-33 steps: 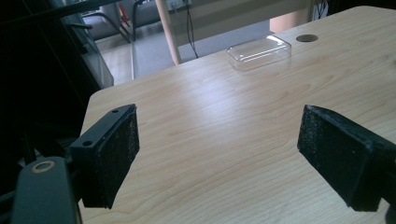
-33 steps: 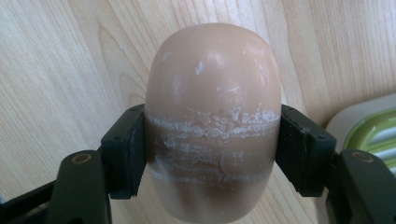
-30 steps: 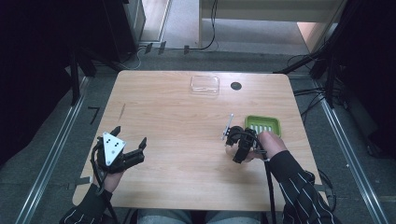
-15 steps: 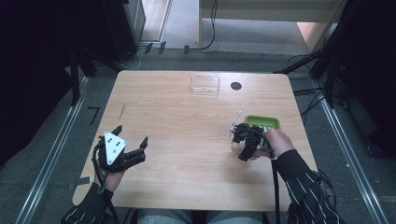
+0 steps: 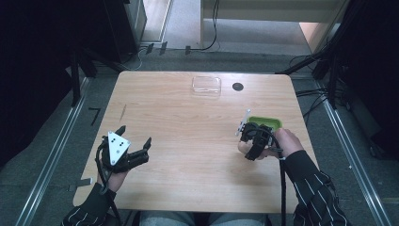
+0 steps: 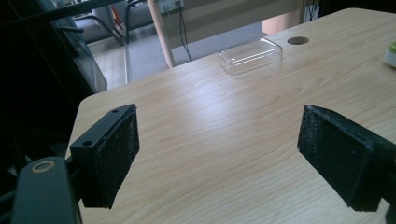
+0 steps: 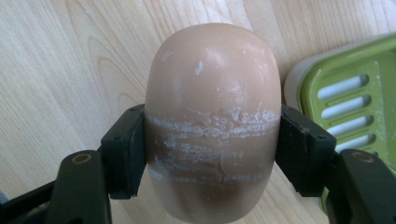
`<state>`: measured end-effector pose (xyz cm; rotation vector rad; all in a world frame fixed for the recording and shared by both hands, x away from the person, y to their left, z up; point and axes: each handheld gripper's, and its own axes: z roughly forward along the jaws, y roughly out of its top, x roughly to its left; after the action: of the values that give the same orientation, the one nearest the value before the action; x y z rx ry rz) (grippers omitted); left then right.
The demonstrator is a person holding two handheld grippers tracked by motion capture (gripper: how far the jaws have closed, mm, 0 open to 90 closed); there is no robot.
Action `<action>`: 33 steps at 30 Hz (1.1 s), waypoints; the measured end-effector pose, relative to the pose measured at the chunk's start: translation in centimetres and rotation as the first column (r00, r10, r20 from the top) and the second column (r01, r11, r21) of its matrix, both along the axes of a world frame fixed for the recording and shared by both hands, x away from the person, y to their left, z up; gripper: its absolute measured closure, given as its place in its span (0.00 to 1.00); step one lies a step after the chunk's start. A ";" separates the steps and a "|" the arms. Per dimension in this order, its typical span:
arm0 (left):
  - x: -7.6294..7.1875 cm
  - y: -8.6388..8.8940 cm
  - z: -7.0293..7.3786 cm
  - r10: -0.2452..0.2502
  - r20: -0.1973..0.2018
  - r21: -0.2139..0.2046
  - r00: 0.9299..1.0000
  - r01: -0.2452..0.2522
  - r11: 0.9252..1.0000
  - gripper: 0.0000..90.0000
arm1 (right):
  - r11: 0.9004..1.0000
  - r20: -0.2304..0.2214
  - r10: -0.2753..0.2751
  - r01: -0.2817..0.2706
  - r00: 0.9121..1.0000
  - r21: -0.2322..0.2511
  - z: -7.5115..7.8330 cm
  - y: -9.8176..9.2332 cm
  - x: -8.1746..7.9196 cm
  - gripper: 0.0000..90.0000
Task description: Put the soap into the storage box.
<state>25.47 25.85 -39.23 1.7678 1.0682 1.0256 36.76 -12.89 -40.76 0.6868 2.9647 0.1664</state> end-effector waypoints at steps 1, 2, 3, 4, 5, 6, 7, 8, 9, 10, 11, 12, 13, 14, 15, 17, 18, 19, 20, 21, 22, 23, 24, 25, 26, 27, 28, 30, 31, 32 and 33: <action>0.0 0.0 0.0 -0.001 0.000 0.001 1.000 0.001 1.000 0.15 | 1.000 0.002 0.004 -0.004 1.000 0.001 0.0 -0.2 0.1 0.38; 0.1 -0.1 0.0 -0.002 0.001 -0.001 1.000 0.002 1.000 0.15 | 1.000 0.001 0.003 -0.003 1.000 0.002 0.1 -0.3 0.1 0.38; 0.1 -0.1 0.0 -0.003 0.001 0.002 1.000 0.003 1.000 0.15 | 1.000 0.003 -0.006 0.006 1.000 0.002 0.2 -0.4 0.1 0.38; 0.1 -0.1 0.0 -0.004 0.000 0.002 1.000 0.004 1.000 0.15 | 1.000 0.005 -0.001 0.001 1.000 0.009 0.2 -0.6 0.1 0.38; 0.1 -0.2 0.0 -0.004 0.000 0.002 1.000 0.004 1.000 0.15 | 1.000 0.001 -0.004 0.004 1.000 0.005 0.3 -0.7 0.1 0.38; 0.1 -0.2 0.0 -0.006 -0.002 0.002 1.000 0.006 1.000 0.15 | 1.000 0.004 -0.002 0.002 1.000 0.007 0.4 -0.8 0.2 0.38; 0.1 -0.2 0.0 -0.006 -0.002 0.003 1.000 0.006 1.000 0.15 | 1.000 0.007 -0.010 0.010 1.000 0.010 0.4 -0.9 0.2 0.38; 0.2 -0.2 0.0 -0.006 -0.002 0.004 1.000 0.006 1.000 0.15 | 1.000 0.009 -0.009 0.009 1.000 0.013 0.4 -1.0 0.2 0.38; 0.2 -0.3 0.0 -0.007 -0.001 0.004 1.000 0.007 1.000 0.15 | 1.000 0.013 -0.007 0.006 1.000 0.012 0.5 -1.1 0.3 0.38; 0.2 -0.3 0.0 -0.008 -0.002 0.004 1.000 0.008 1.000 0.15 | 1.000 0.011 -0.011 0.011 1.000 0.007 0.5 -1.1 0.3 0.38; 0.2 -0.3 0.0 -0.009 -0.003 0.005 1.000 0.009 1.000 0.15 | 1.000 0.010 -0.012 0.012 1.000 0.011 0.5 -1.2 0.3 0.38; 0.2 -0.3 0.0 -0.010 -0.003 0.005 1.000 0.010 1.000 0.15 | 1.000 0.013 -0.016 0.016 1.000 0.011 0.6 -1.2 0.3 0.38; 0.2 -0.3 0.0 -0.011 -0.003 0.004 1.000 0.011 1.000 0.15 | 1.000 0.012 -0.016 0.016 1.000 0.012 0.6 -1.3 0.4 0.38; 0.2 -0.3 0.0 -0.011 -0.003 0.003 1.000 0.011 1.000 0.15 | 1.000 0.011 -0.013 0.013 1.000 0.011 0.6 -1.4 0.5 0.38; 0.3 -0.4 0.0 -0.010 -0.003 0.004 1.000 0.010 1.000 0.15 | 1.000 0.015 -0.016 0.016 1.000 0.014 0.6 -1.4 0.5 0.38; 0.3 -0.4 0.0 -0.011 -0.002 0.003 1.000 0.011 1.000 0.15 | 1.000 0.016 -0.021 0.021 1.000 0.015 0.8 -1.5 0.6 0.38; 0.3 -0.4 0.0 -0.011 -0.002 0.003 1.000 0.011 1.000 0.15 | 1.000 0.017 -0.021 0.021 1.000 0.014 0.8 -1.6 0.6 0.38; 0.3 -0.4 0.0 -0.011 -0.003 0.002 1.000 0.011 1.000 0.15 | 1.000 0.019 -0.019 0.018 1.000 0.017 0.9 -1.7 0.7 0.38; 0.3 -0.4 -0.1 -0.011 -0.003 0.002 1.000 0.011 1.000 0.15 | 1.000 0.024 -0.022 0.021 0.999 0.018 1.0 -1.8 0.8 0.38; 0.3 -0.4 -0.1 -0.011 -0.003 0.002 1.000 0.011 1.000 0.15 | 0.999 0.022 -0.024 0.023 0.999 0.023 1.1 -2.0 0.9 0.38; 0.3 -0.4 -0.1 -0.011 -0.003 0.001 1.000 0.011 1.000 0.15 | 0.999 0.027 -0.028 0.027 0.999 0.025 1.2 -2.1 0.9 0.38; 0.3 -0.4 -0.1 -0.011 -0.004 0.001 1.000 0.011 1.000 0.15 | 0.999 0.029 -0.037 0.036 0.999 0.027 1.3 -2.2 0.9 0.38; 0.3 -0.4 -0.1 -0.010 -0.004 0.001 1.000 0.010 1.000 0.15 | 0.999 0.029 -0.034 0.033 0.999 0.026 1.4 -2.3 1.0 0.38; 0.3 -0.4 -0.1 -0.010 -0.004 0.001 1.000 0.010 1.000 0.15 | 0.999 0.037 -0.033 0.032 0.999 0.030 1.5 -2.5 1.1 0.38; 0.3 -0.4 -0.1 -0.011 -0.004 0.002 1.000 0.011 1.000 0.15 | 0.999 0.032 -0.034 0.033 0.999 0.031 1.6 -2.6 1.2 0.38; 0.3 -0.4 -0.1 -0.011 -0.004 0.001 1.000 0.011 1.000 0.15 | 0.999 0.036 -0.029 0.028 0.999 0.027 1.6 -2.7 1.2 0.38; 0.3 -0.4 -0.1 -0.011 -0.004 0.002 1.000 0.011 1.000 0.15 | 0.999 0.036 -0.032 0.031 0.999 0.029 1.7 -2.8 1.3 0.38; 0.3 -0.4 -0.1 -0.012 -0.006 0.002 1.000 0.012 1.000 0.15 | 0.999 0.040 -0.040 0.039 0.998 0.027 1.8 -3.1 1.4 0.38; 0.3 -0.4 -0.1 -0.012 -0.006 0.002 1.000 0.012 1.000 0.15 | 0.999 0.046 -0.040 0.038 0.998 0.028 1.8 -3.2 1.5 0.38; 0.3 -0.4 -0.1 -0.012 -0.006 0.003 1.000 0.012 1.000 0.15 | 0.999 0.044 -0.040 0.038 0.998 0.026 1.8 -3.2 1.6 0.38; 0.3 -0.4 -0.1 -0.013 -0.007 0.003 1.000 0.013 1.000 0.15 | 0.999 0.047 -0.037 0.036 0.998 0.022 1.9 -3.3 1.6 0.38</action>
<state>25.78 25.44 -39.32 1.7797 1.0587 1.0150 38.40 -16.19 -38.91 0.7291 2.9071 0.2085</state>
